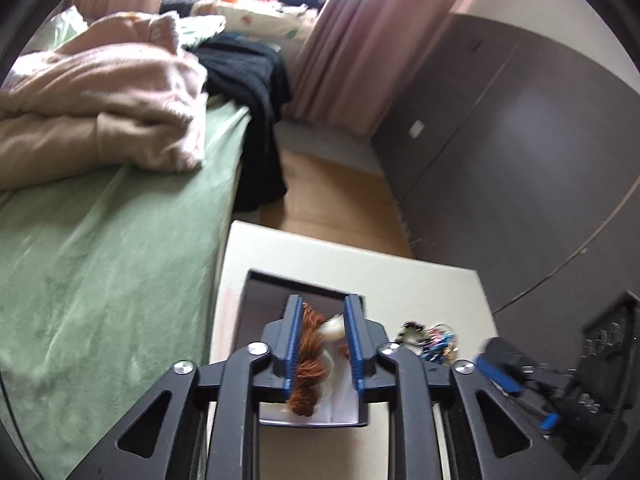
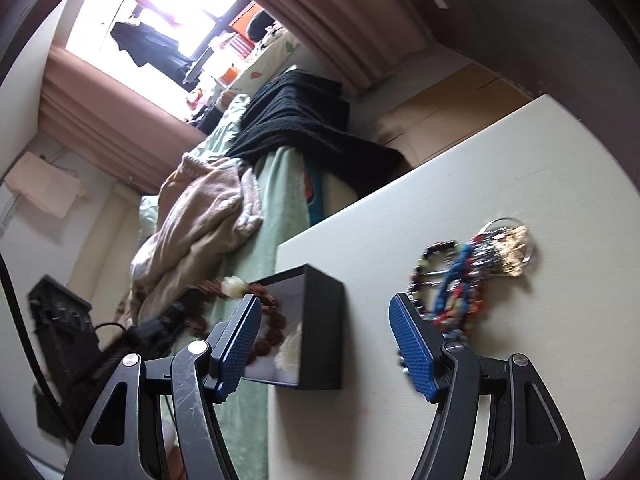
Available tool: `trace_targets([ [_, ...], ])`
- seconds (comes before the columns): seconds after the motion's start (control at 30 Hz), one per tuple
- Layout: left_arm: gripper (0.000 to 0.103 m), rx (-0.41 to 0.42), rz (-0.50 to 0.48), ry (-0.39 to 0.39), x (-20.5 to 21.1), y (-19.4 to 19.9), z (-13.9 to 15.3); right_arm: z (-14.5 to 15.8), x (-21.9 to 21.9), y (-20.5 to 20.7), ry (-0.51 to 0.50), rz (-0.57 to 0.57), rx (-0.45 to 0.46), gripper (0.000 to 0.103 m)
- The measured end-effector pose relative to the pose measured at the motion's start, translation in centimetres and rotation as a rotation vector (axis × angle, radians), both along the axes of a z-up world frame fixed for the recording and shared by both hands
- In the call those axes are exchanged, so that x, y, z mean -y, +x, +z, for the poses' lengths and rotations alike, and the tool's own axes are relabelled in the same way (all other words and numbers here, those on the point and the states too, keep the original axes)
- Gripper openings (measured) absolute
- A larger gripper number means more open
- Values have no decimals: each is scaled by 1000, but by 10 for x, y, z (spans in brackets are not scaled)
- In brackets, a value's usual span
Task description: Organize jewelry
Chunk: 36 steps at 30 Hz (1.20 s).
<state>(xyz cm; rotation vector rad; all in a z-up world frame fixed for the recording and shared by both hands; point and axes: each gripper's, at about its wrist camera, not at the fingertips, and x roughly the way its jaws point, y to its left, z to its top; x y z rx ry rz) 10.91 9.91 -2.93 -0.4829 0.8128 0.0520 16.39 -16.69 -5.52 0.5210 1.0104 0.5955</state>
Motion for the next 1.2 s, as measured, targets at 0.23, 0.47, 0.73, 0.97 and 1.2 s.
trace_targets([
  [0.23, 78, 67, 55, 4, -4, -14, 10, 2, 17, -1, -50, -38, 8, 67],
  [0.47, 78, 58, -15, 47, 30, -6, 6, 12, 40, -3, -75, -66, 31, 67],
  [0.73, 78, 70, -99, 68, 70, 3, 3, 17, 74, -1, -111, -98, 16, 67],
  [0.97, 78, 73, -117, 64, 82, 8, 0, 15, 113, 1, -149, -139, -4, 67],
  [1.2, 70, 54, -183, 87, 108, 16, -8, 11, 135, 2, -161, -164, -37, 67],
])
